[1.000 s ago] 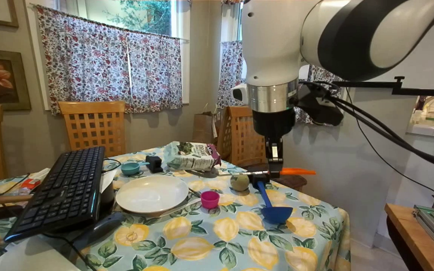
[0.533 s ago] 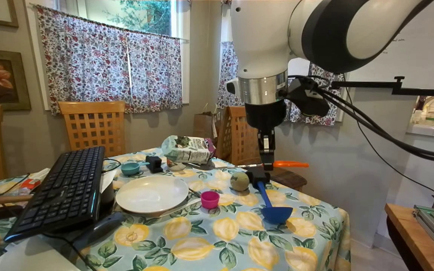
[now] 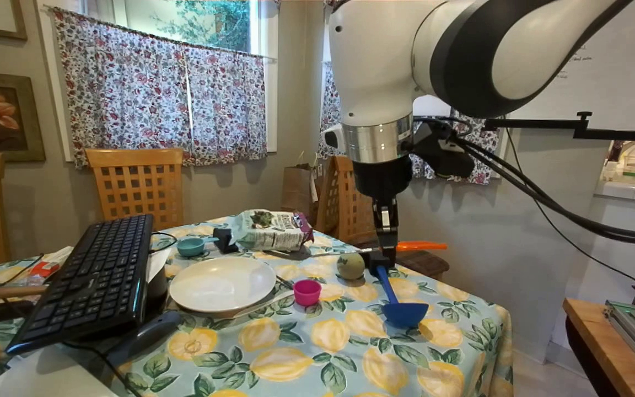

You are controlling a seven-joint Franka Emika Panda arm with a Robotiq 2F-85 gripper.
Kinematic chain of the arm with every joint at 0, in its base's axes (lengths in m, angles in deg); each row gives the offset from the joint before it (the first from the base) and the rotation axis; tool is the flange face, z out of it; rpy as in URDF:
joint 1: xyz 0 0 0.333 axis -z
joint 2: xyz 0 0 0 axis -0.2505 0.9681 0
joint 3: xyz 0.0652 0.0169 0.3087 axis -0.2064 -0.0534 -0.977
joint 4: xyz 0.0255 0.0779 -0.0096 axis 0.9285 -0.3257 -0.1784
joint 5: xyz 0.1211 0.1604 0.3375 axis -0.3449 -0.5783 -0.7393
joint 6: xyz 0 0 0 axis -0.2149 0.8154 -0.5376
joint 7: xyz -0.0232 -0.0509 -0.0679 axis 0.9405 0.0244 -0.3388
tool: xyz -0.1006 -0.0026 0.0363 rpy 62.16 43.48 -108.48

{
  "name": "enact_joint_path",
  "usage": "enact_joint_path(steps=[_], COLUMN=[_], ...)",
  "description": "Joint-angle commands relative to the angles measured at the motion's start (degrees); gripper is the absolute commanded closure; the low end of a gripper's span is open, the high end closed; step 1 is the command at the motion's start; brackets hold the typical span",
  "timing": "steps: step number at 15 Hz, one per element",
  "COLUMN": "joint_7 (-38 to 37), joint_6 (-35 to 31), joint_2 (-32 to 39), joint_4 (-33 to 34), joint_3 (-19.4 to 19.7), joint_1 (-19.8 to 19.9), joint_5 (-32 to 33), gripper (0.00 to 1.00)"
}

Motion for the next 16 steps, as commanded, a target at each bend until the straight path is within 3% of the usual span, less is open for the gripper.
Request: enact_joint_path(steps=[1, 9, 16], joint_7=[3.77, 10.45, 10.88], joint_6=[1.46, 8.46, 12.69], joint_2=[4.79, 13.87, 24.09], joint_4=[6.18, 20.8, 35.19], joint_3=[0.68, 3.48, 4.84], joint_1=[0.59, 2.3, 1.35], joint_5=[-1.23, -2.13, -1.14], gripper=[0.95, 0.95, 0.95])
